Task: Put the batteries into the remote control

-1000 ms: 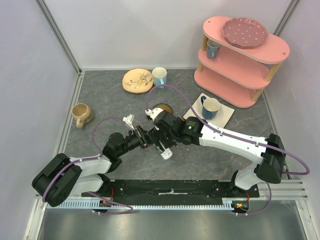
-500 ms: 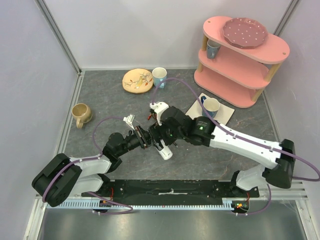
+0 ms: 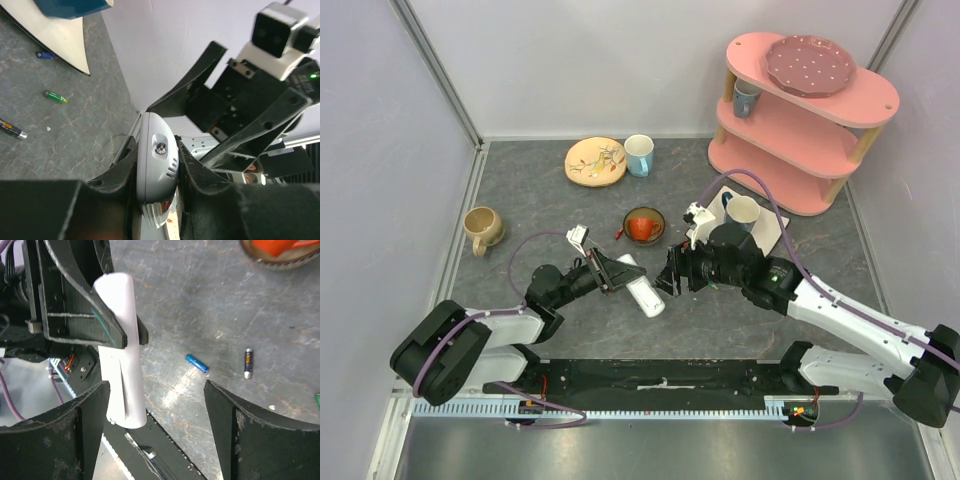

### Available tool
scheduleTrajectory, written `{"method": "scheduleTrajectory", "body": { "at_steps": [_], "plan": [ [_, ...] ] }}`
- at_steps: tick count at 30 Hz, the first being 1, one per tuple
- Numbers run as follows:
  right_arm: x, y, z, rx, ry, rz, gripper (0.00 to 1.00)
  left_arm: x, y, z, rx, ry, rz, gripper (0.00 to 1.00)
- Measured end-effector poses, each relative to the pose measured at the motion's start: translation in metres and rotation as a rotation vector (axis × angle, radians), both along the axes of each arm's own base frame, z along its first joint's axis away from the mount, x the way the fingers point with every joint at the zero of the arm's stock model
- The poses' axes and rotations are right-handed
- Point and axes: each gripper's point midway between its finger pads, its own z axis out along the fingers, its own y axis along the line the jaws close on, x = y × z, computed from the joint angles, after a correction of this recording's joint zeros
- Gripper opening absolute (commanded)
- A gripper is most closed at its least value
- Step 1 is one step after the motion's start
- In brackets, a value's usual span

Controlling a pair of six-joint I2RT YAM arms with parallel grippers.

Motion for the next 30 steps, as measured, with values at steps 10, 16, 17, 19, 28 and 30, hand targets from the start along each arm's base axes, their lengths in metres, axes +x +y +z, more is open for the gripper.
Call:
{"method": "scheduleTrajectory", "body": {
  "at_steps": [10,16,17,19,28,30],
  "plan": [
    [-0.018,0.006,0.002,0.219,0.041,0.054,0.84,-0.007,-0.003,0.004,-0.04,0.021,-0.057,0.02],
    [-0.026,0.012,0.003,0.308,0.07,0.098,0.82,-0.008,-0.003,0.006,-0.049,0.023,-0.06,0.02],
    [-0.028,0.013,0.002,0.311,0.076,0.104,0.82,-0.008,-0.003,0.007,-0.051,0.022,-0.06,0.02],
    [-0.031,0.015,0.0,0.323,0.088,0.119,0.81,-0.008,-0.003,0.007,-0.053,0.025,-0.061,0.02],
    [-0.04,0.022,-0.004,0.354,0.124,0.18,0.79,-0.008,-0.003,0.007,-0.058,0.033,-0.062,0.02],
    [-0.042,0.022,-0.005,0.36,0.129,0.19,0.79,-0.008,-0.003,0.008,-0.059,0.034,-0.063,0.02]
  ]
}}
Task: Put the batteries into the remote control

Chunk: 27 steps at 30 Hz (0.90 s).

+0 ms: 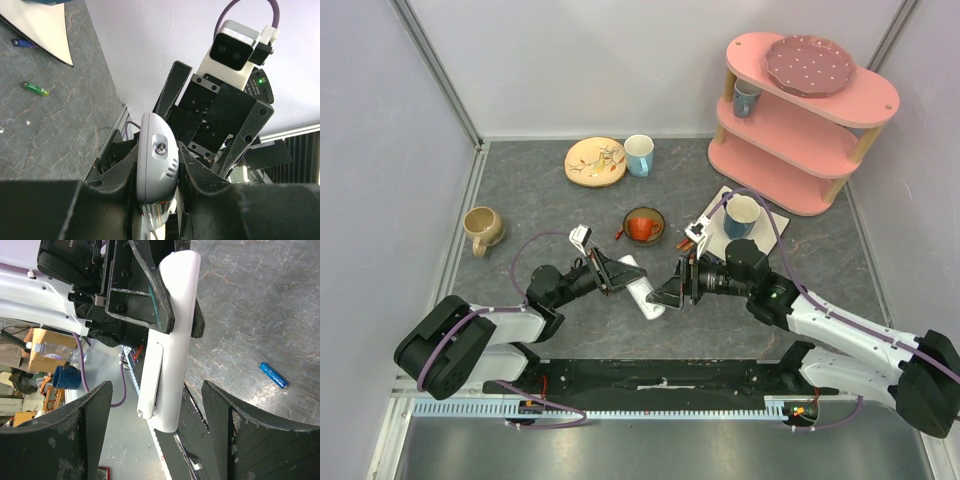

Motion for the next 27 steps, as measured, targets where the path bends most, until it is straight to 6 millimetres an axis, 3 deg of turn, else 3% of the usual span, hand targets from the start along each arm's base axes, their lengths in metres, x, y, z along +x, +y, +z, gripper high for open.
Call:
{"method": "scheduleTrajectory", "body": {
  "at_steps": [21,27],
  "plan": [
    [-0.007,0.005,-0.021,0.003,0.058,0.046,0.64,-0.001,0.001,0.005,-0.012,-0.006,-0.003,0.02],
    [-0.008,0.008,-0.02,0.02,0.063,0.059,0.6,-0.001,0.001,0.005,-0.012,-0.006,-0.003,0.02]
  ]
}}
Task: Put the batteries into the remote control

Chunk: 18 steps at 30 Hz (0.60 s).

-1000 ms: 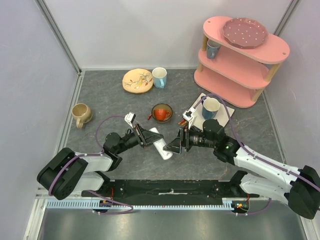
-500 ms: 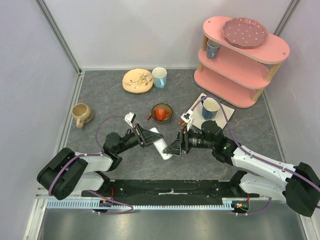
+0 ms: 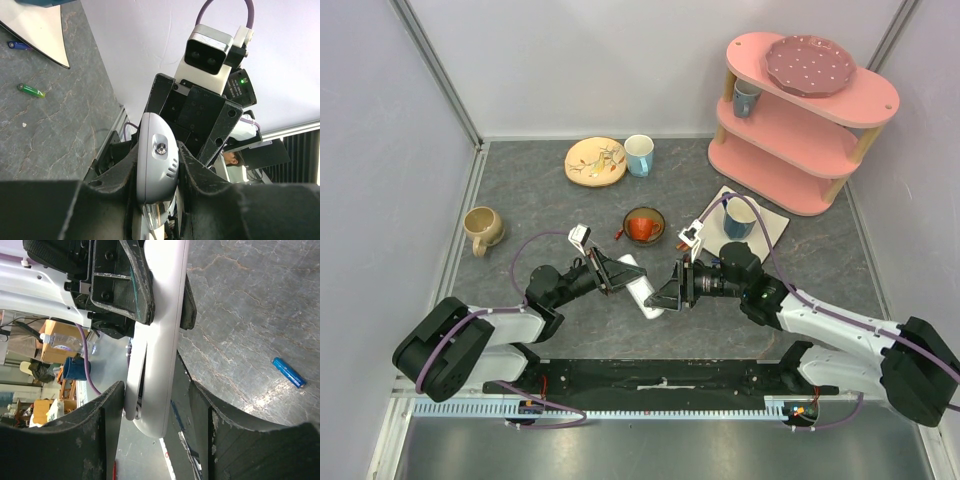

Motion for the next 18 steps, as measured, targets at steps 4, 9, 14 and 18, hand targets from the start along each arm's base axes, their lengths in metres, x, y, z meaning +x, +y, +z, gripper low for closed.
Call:
{"method": "scheduleTrajectory", "body": {
  "at_steps": [4,9,14,18],
  "plan": [
    [0.0007,0.0012,-0.001,0.001,0.006,0.0,0.57,-0.0003,0.0001,0.001,-0.002,-0.003,0.0,0.02],
    [0.0013,0.0031,0.0006,0.012,0.011,0.001,0.54,-0.0002,0.0006,0.0018,-0.003,-0.004,0.001,0.02],
    [0.0018,0.0046,0.0023,0.023,0.015,0.002,0.53,-0.0002,0.0016,0.0043,-0.008,-0.011,0.004,0.02],
    [0.001,0.0061,0.0034,0.031,0.019,0.011,0.59,-0.0009,0.0021,0.0063,-0.01,-0.016,0.004,0.02]
  ]
}}
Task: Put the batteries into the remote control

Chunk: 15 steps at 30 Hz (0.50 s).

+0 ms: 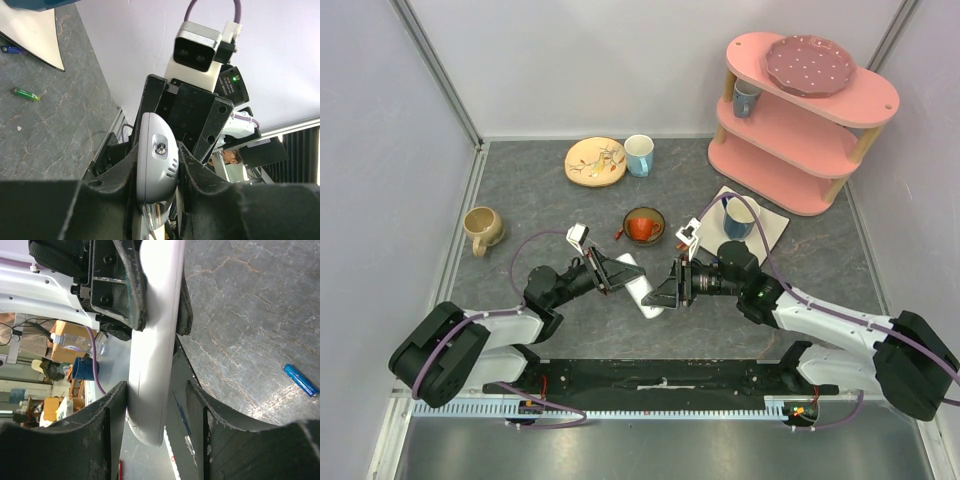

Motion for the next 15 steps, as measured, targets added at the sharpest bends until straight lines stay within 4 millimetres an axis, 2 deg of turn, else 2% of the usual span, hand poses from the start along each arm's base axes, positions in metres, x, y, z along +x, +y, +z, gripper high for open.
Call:
{"method": "scheduleTrajectory", "body": {
  "at_steps": [4,7,10,14,15],
  "plan": [
    [0.0003,0.0033,-0.0011,0.009,0.019,0.007,0.59,-0.001,0.0007,0.0032,-0.006,-0.01,0.0,0.02],
    [-0.0002,0.006,-0.0001,0.023,0.032,0.018,0.52,-0.0017,0.0011,0.0051,-0.008,-0.02,0.0,0.02],
    [-0.0014,0.0079,0.0024,0.038,0.037,0.029,0.43,-0.0016,0.0012,0.0048,-0.004,-0.023,0.002,0.02],
    [-0.003,0.0086,0.004,0.046,0.046,0.037,0.25,-0.0012,0.0013,0.0039,0.001,-0.028,0.004,0.02],
    [-0.003,0.0087,0.0036,0.045,0.056,0.035,0.23,-0.0014,0.0014,0.0046,0.001,-0.036,0.005,0.02]
  ]
}}
